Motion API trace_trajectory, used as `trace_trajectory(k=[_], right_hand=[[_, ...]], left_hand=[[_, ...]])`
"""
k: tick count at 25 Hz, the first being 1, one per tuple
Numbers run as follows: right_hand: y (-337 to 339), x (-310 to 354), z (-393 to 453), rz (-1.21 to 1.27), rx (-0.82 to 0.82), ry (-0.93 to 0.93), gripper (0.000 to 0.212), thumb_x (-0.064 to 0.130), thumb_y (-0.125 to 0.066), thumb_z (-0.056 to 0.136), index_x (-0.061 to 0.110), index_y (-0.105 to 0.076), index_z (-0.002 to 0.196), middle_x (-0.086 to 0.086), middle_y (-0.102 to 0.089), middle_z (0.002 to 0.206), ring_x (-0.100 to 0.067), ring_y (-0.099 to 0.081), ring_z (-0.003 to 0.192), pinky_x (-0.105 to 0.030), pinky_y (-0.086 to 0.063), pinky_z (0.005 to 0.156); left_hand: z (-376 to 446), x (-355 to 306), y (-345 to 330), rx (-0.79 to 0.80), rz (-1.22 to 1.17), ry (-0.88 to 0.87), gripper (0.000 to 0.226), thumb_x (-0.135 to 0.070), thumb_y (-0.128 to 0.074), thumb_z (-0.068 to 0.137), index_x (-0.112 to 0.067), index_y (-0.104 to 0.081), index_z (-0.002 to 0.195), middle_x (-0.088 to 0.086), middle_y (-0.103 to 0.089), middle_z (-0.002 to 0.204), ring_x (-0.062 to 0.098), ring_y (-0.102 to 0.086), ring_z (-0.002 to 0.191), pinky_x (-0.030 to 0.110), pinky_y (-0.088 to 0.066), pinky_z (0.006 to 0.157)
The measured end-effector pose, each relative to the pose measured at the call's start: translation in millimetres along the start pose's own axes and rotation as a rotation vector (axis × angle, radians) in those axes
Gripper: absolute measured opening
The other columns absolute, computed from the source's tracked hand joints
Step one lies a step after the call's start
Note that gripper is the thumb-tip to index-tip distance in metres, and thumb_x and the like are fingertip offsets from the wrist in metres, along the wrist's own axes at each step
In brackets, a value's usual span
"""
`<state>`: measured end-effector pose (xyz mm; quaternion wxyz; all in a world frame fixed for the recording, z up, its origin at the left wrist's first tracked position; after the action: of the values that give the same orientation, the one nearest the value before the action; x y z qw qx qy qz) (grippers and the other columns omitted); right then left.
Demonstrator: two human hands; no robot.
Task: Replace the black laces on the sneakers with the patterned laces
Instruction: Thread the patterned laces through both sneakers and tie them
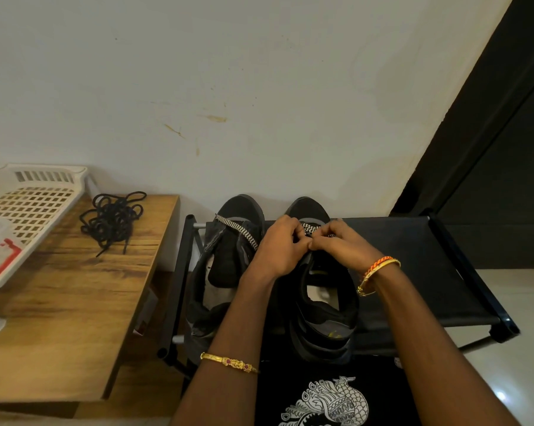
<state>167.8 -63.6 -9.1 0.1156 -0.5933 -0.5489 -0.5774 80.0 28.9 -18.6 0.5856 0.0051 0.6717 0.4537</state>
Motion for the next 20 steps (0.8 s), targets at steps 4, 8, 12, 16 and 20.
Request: trace_trajectory(k=[4, 8, 12, 16, 20], right_hand=[[9, -4, -5, 0.01, 0.005, 0.008, 0.007, 0.018, -0.068, 0.079, 0.017, -0.061, 0.077, -0.006, -0.01, 0.158, -0.017, 0.001, 0.146, -0.031, -0.021, 0.106], [12, -3, -9, -0.006, 0.003, 0.002, 0.02, 0.007, -0.061, 0.083, 0.024, -0.06, 0.073, -0.009, 0.0, 0.159, -0.018, 0.003, 0.147, -0.024, -0.022, 0.107], [6, -3, -5, -0.018, -0.002, -0.053, 0.012, 0.023, -0.058, 0.086, 0.016, -0.065, 0.078, -0.005, 0.004, 0.16, -0.021, -0.002, 0.147, -0.033, -0.021, 0.109], [3, -3, -4, -0.097, -0.003, -0.008, 0.021, 0.029, -0.069, 0.08, 0.009, -0.065, 0.079, -0.004, 0.0, 0.159, -0.022, -0.011, 0.144, -0.028, -0.024, 0.099], [5, 0, -5, -0.134, 0.015, 0.002, 0.02, 0.027, -0.069, 0.083, 0.008, -0.065, 0.079, -0.002, 0.003, 0.159, -0.021, -0.018, 0.142, -0.021, -0.025, 0.092]], left_hand=[[0, 0, -1, -0.015, -0.081, -0.007, 0.016, -0.007, -0.064, 0.085, -0.007, -0.055, 0.072, -0.001, -0.036, 0.11, 0.005, -0.045, 0.087, 0.01, -0.039, 0.073], [-2, 3, 1, -0.027, -0.233, 0.107, 0.027, -0.008, -0.062, 0.087, -0.014, -0.052, 0.062, -0.003, -0.032, 0.118, 0.009, -0.048, 0.094, 0.015, -0.04, 0.084], [0, 10, 1, -0.123, -0.525, 0.246, 0.027, -0.016, -0.058, 0.09, -0.015, -0.056, 0.063, -0.002, -0.043, 0.112, 0.009, -0.055, 0.093, 0.035, -0.052, 0.091], [-3, 14, 3, -0.137, -0.392, 0.227, 0.017, -0.016, -0.061, 0.084, -0.009, -0.068, 0.069, 0.013, -0.063, 0.074, 0.021, -0.058, 0.069, 0.045, -0.057, 0.078], [-9, 8, 11, -0.105, -0.171, 0.099, 0.011, -0.01, -0.07, 0.083, -0.006, -0.075, 0.092, -0.009, -0.058, 0.093, 0.003, -0.056, 0.089, 0.005, -0.042, 0.077]])
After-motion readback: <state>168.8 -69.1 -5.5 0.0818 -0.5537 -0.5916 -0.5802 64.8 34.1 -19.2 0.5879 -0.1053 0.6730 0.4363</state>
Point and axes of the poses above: each hand's wrist, its own z-axis towards the middle knuckle, its own y-axis out of the back of the hand, x = y × z, the point moved 4 cm from there along z, towards the middle knuckle
